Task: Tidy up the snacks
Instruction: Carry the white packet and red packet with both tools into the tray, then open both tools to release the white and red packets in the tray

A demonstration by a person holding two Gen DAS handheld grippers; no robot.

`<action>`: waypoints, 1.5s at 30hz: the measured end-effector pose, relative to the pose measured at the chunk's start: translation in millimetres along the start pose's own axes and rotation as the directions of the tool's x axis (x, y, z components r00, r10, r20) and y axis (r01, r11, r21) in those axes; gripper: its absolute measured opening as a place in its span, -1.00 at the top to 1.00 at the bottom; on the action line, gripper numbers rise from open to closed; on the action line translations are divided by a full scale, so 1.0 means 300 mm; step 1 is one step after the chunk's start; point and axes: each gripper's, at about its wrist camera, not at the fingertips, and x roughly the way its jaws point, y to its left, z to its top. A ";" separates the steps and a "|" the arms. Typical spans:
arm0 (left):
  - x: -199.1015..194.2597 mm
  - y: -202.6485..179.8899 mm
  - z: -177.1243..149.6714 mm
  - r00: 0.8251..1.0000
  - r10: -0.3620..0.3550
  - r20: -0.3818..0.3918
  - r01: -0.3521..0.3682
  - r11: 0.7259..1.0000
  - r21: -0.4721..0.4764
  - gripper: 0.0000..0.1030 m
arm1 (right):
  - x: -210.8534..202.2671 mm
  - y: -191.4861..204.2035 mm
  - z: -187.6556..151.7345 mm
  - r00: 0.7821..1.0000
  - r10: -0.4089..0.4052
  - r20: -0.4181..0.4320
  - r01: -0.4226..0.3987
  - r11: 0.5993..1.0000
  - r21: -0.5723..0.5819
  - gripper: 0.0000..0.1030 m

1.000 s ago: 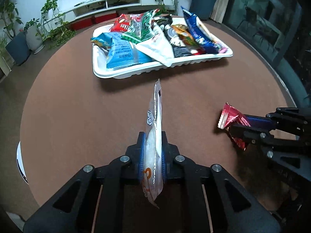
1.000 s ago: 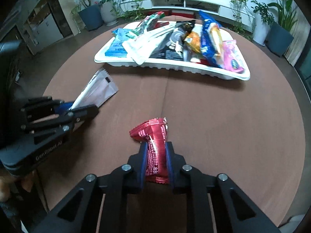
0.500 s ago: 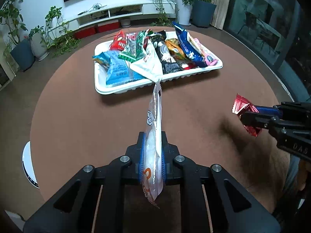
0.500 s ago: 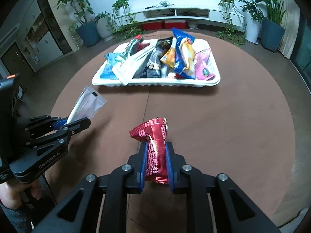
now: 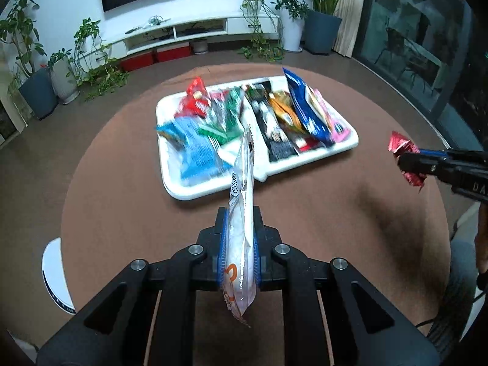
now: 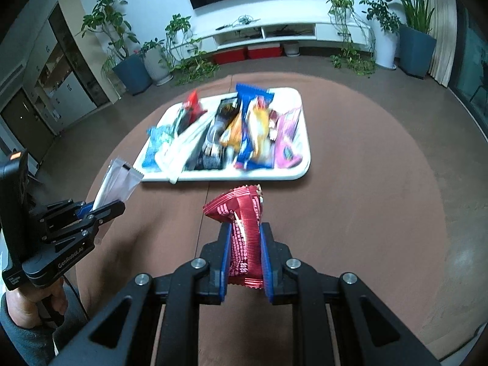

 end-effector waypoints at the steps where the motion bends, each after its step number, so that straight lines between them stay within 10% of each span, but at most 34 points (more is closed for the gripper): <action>1: -0.004 0.010 0.020 1.000 0.004 0.006 -0.004 1.000 -0.003 0.77 | -0.004 -0.002 0.018 1.000 0.000 0.008 0.000 1.000 0.000 0.63; 20: 0.111 0.136 0.373 0.999 0.031 0.044 -0.028 0.998 -0.054 0.77 | 0.175 0.108 0.449 0.995 0.082 0.050 -0.081 0.996 -0.021 0.62; 45: 0.358 0.143 0.400 0.999 0.044 0.016 -0.043 0.999 -0.022 0.71 | 0.504 0.123 0.467 0.997 -0.028 -0.067 0.027 1.000 -0.012 0.61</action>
